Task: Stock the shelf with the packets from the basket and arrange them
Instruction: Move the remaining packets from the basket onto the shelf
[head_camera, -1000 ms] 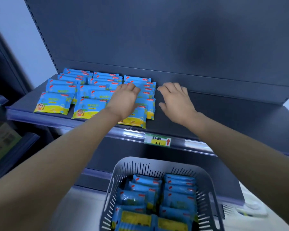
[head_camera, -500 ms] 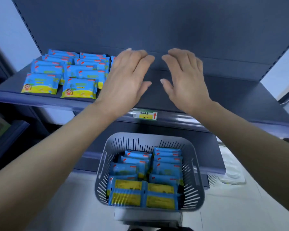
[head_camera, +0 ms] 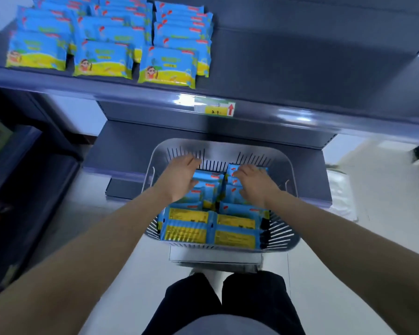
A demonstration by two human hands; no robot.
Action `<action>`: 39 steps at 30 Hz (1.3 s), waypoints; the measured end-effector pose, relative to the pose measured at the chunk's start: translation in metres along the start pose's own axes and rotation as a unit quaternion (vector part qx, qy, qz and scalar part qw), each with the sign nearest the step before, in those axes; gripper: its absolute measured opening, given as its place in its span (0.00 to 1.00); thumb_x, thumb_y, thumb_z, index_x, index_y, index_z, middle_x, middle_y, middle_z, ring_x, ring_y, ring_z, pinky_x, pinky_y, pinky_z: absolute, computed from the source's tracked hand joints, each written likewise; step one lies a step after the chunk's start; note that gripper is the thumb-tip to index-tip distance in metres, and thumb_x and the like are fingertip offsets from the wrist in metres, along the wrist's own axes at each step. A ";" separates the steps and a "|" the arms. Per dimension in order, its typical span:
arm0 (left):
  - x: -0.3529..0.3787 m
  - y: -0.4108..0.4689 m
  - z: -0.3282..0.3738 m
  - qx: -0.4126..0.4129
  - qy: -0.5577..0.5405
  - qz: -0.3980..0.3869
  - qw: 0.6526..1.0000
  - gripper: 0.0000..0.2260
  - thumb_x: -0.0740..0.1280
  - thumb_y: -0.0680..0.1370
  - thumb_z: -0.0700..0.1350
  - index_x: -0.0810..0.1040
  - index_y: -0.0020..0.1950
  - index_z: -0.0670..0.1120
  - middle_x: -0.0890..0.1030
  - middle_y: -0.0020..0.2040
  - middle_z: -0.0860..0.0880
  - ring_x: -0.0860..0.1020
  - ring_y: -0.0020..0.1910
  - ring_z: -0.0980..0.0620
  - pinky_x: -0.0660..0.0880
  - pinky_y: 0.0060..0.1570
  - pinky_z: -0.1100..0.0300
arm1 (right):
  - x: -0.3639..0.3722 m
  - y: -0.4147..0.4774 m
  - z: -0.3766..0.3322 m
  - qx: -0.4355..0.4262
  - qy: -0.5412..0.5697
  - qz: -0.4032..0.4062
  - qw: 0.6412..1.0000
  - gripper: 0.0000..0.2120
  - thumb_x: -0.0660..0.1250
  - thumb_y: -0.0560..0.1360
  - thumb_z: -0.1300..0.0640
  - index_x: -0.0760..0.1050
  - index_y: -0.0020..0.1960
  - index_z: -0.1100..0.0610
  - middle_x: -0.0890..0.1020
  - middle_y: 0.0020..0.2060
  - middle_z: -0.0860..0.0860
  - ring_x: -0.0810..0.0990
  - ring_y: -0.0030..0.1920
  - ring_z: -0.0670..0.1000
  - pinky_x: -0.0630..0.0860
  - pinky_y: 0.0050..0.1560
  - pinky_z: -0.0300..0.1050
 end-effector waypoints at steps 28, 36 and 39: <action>0.055 0.018 -0.041 -0.117 0.016 -0.281 0.952 0.19 0.71 0.72 0.43 0.76 0.61 0.42 0.77 0.60 0.45 0.77 0.56 0.45 0.74 0.54 0.55 | -0.092 0.021 0.010 0.028 0.158 -0.124 0.979 0.27 0.66 0.72 0.59 0.62 0.68 0.53 0.77 0.54 0.56 0.76 0.45 0.56 0.73 0.41 0.48; -0.093 0.052 0.002 -0.048 -0.110 -0.146 0.982 0.09 0.71 0.72 0.45 0.74 0.46 0.43 0.74 0.41 0.48 0.71 0.38 0.48 0.64 0.35 0.58 | -0.221 0.028 0.045 0.001 0.172 0.046 0.984 0.21 0.64 0.70 0.65 0.70 0.62 0.55 0.77 0.51 0.53 0.75 0.49 0.54 0.73 0.48 0.46; -0.142 0.063 0.020 -0.024 -0.141 -0.091 0.986 0.07 0.71 0.73 0.44 0.75 0.46 0.43 0.75 0.38 0.47 0.71 0.32 0.50 0.64 0.32 0.58 | -0.257 0.037 0.070 0.021 0.174 0.106 0.979 0.21 0.62 0.70 0.67 0.71 0.61 0.55 0.77 0.49 0.52 0.75 0.47 0.53 0.72 0.47 0.45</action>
Point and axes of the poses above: each hand's wrist, its own y-axis towards the middle knuckle, its own x-axis out of the palm, z = x × y, the point moved 1 cm from there along y, towards the middle knuckle
